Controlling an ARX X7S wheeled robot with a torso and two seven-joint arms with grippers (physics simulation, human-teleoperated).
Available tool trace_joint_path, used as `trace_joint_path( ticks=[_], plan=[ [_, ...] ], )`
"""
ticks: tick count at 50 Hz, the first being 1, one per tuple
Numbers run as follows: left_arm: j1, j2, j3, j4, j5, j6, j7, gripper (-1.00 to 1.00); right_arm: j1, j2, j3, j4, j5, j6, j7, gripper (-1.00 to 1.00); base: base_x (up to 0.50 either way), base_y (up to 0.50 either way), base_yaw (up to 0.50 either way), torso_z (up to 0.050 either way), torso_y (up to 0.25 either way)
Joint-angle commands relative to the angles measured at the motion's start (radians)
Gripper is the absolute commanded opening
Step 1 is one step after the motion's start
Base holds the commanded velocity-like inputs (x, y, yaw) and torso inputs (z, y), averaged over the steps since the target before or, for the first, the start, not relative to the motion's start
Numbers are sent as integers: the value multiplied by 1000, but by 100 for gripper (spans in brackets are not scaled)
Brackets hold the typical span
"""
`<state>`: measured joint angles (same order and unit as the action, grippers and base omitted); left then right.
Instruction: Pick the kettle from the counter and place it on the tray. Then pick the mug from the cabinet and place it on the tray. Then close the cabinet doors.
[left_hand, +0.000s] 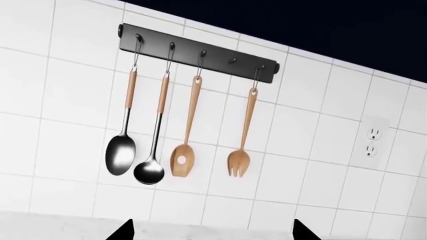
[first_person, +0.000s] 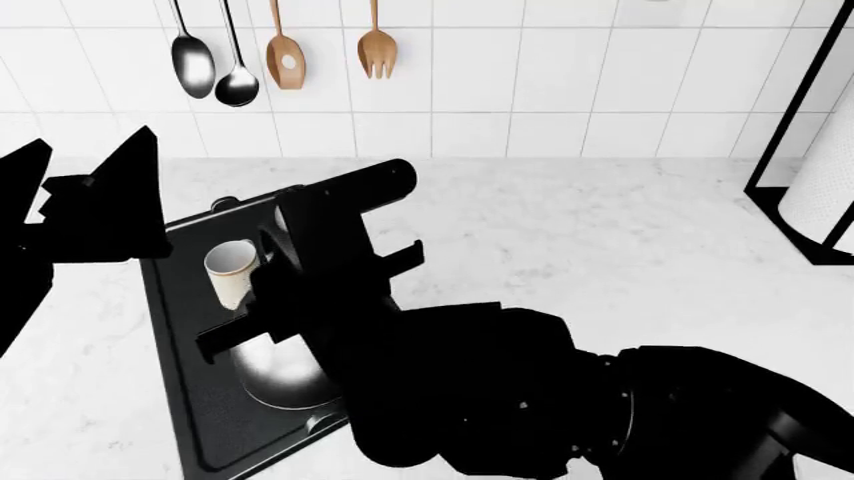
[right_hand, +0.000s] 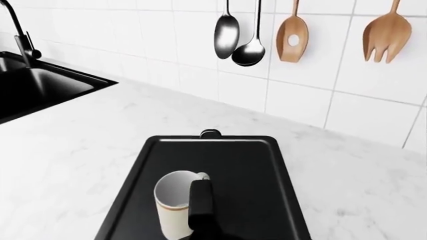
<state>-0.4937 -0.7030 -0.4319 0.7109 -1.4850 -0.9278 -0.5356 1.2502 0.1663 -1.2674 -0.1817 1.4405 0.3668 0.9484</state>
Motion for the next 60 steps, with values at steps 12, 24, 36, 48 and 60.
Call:
trace_joint_path(
  ticks=[12, 24, 36, 48, 60],
  plan=[
    [16, 1, 0, -3, 10, 11, 11, 100, 20, -6, 11, 33, -18, -13, -36, 100, 0, 0, 0, 0, 0],
    [17, -3, 0, -3, 1, 16, 6, 100, 55, 17, 37, -55, 5, -6, 0, 100, 0, 0, 0, 0, 0],
    [8, -33, -35, 30, -72, 28, -32, 100, 180, 163, 149, -363, 31, 3, 176, 100, 0, 0, 0, 1, 0],
    [-91, -123, -64, 169, -268, 89, -212, 100, 206, 623, 311, -776, 73, -5, 423, 100, 0, 0, 0, 0, 0],
    [-145, -142, -121, 328, -307, 150, -341, 100, 1094, 954, -794, -865, -534, -831, 622, 100, 0, 0, 0, 0, 0]
  ],
)
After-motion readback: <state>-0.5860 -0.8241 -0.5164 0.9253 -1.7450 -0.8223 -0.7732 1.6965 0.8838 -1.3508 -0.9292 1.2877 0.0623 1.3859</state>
